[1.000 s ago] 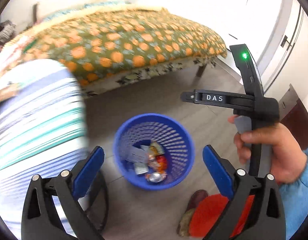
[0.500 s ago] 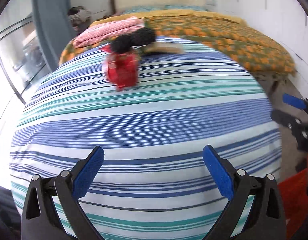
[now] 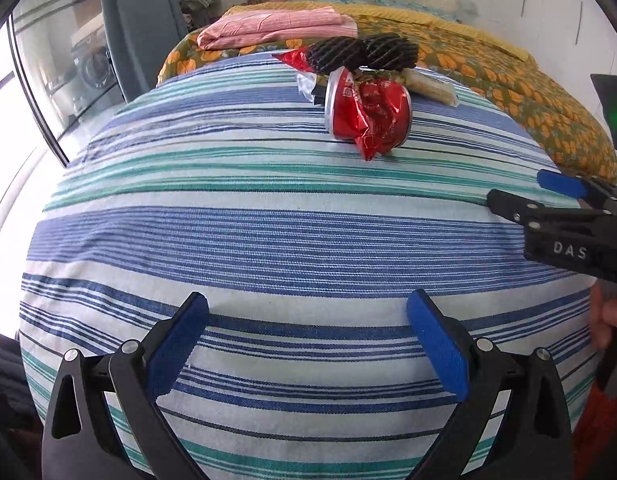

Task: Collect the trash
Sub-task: 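Return to the table and grasp the crushed red Coke can with the left tool, then hold the Coke can in the left tool while the right tool grasps the snack bar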

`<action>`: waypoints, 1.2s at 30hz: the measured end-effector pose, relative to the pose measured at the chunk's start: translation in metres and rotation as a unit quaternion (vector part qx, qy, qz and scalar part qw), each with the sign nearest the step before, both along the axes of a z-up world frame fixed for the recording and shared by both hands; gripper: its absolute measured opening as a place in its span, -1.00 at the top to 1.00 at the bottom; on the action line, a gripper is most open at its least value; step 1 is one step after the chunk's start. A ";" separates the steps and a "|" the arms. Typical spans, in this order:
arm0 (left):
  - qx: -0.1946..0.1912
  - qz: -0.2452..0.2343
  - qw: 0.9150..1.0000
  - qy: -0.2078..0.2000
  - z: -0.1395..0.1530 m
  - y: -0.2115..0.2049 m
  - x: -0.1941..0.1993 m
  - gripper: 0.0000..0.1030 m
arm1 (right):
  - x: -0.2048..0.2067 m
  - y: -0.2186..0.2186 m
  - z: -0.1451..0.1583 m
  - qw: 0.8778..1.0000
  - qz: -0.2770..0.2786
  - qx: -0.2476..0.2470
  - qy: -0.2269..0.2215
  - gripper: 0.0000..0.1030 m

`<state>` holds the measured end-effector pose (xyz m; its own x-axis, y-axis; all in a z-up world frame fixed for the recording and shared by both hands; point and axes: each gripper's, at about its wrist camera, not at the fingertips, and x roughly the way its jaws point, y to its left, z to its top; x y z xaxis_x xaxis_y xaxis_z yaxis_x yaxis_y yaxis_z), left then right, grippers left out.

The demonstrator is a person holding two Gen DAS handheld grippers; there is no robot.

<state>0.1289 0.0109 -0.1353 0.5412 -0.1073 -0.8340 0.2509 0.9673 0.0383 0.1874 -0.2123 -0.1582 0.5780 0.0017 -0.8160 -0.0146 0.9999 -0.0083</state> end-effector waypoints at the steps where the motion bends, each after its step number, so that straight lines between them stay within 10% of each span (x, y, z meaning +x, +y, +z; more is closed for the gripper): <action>1: -0.001 0.000 1.000 0.000 0.000 -0.002 -0.001 -0.91 | 0.000 -0.003 0.000 1.000 -0.003 0.005 0.002 -0.78; 23: -0.019 -0.043 0.999 -0.025 0.014 -0.076 0.123 -0.89 | 0.005 -0.014 -0.005 0.999 -0.004 0.037 0.017 -0.91; 27: 0.008 -0.070 0.997 -0.028 0.011 -0.080 0.119 -0.17 | 0.005 -0.014 -0.005 0.999 -0.004 0.037 0.017 -0.91; 36: -0.009 -0.045 0.998 -0.030 0.029 -0.001 0.083 -0.17 | 0.004 -0.014 -0.005 0.999 -0.004 0.037 0.017 -0.91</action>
<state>0.2124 0.0097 -0.1059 0.5780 -0.1732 -0.7974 0.3349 0.9415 0.0383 0.1917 -0.2263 -0.1630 0.5498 0.0578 -0.8333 -0.0063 0.9979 0.0651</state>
